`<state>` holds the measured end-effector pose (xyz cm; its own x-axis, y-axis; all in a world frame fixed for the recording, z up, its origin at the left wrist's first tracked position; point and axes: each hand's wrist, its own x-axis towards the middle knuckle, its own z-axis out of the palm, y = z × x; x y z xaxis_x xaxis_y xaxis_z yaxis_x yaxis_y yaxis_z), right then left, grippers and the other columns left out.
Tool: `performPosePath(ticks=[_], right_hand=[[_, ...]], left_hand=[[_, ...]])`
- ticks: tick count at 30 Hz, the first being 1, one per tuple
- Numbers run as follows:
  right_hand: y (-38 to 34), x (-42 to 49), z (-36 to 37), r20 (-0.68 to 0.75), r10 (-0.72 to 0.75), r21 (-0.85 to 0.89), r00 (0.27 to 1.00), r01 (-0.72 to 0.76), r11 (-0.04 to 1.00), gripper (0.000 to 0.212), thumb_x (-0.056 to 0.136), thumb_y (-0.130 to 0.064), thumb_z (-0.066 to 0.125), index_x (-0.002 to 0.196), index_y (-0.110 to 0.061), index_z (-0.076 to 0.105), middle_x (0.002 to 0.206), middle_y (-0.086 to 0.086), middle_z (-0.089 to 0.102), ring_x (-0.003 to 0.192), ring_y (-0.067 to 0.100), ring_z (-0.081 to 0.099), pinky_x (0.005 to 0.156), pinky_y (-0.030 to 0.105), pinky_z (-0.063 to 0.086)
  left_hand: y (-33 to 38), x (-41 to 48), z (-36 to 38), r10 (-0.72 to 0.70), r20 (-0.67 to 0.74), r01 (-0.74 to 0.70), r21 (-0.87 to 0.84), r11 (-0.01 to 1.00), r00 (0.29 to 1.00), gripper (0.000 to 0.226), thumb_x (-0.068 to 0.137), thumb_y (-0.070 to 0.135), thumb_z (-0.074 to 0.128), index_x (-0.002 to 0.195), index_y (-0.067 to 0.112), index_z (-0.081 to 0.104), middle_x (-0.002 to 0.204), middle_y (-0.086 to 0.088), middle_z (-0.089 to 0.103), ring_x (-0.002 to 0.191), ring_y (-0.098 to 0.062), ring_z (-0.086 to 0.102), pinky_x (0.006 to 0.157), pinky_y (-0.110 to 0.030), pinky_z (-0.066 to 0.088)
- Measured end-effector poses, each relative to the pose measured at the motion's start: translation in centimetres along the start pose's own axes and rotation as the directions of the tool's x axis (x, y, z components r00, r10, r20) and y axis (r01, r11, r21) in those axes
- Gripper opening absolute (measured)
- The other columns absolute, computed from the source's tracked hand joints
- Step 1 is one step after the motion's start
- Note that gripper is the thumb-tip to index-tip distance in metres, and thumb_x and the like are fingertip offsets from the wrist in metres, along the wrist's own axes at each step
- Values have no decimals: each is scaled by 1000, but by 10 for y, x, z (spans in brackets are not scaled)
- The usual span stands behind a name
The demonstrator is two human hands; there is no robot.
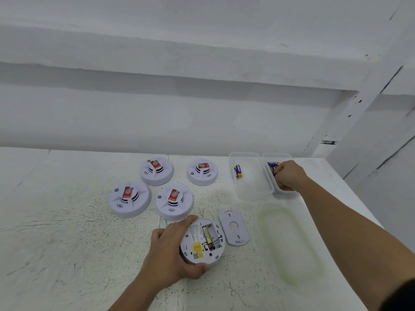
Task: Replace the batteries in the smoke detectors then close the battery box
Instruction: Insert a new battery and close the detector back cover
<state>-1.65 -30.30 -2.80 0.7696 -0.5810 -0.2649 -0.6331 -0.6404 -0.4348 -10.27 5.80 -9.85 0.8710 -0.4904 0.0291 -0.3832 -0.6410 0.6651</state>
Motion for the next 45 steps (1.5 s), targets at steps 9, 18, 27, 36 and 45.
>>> performPosePath(ticks=[9, 18, 27, 36, 45], right_hand=[[-14, -37, -40, -2, -67, 779, 998, 44, 625, 21, 84, 12, 55, 99, -3, 54, 70, 12, 52, 54, 19, 48, 46, 25, 42], [-45, -117, -19, 180, -298, 888, 937, -24, 459, 10, 84, 13, 55, 80, 5, 61, 74, 20, 63, 79, 35, 68, 67, 30, 61], [-54, -176, 53, 182, -460, 674, 869, 230, 702, 22, 82, -3, 69, 100, -13, 62, 75, 12, 65, 66, 25, 69, 54, 30, 52], [-38, -188, 88, 129, -441, 495, 888, 328, 805, 20, 75, -16, 78, 88, -25, 66, 72, -8, 62, 72, 5, 61, 67, 24, 51], [-38, -191, 92, 158, -433, 429, 887, 333, 840, 22, 75, -14, 76, 86, -27, 63, 101, -4, 62, 86, 9, 65, 67, 22, 53]], left_hand=[[-3, 1, 2, -15, 4, 15, 14, 1000, 1000, 99, 45, 75, 65, 131, 53, 20, 116, 41, 31, 108, 0, 38, 94, -18, 17], [2, -1, -4, 10, 9, -10, -2, 1000, 1000, 100, 46, 75, 64, 133, 51, 21, 111, 44, 29, 109, 22, 24, 98, -21, 18], [-4, -1, -1, 35, 5, -35, -15, 999, 999, 100, 50, 77, 63, 138, 43, 30, 122, 33, 42, 111, 9, 39, 97, -23, 20], [-2, -2, -3, 41, 3, -41, -6, 999, 999, 104, 49, 78, 59, 141, 40, 29, 118, 35, 37, 110, 9, 37, 95, -22, 18], [2, -2, -4, 51, -1, -51, 14, 999, 999, 106, 50, 79, 55, 143, 36, 26, 120, 31, 37, 114, 6, 36, 94, -23, 16]])
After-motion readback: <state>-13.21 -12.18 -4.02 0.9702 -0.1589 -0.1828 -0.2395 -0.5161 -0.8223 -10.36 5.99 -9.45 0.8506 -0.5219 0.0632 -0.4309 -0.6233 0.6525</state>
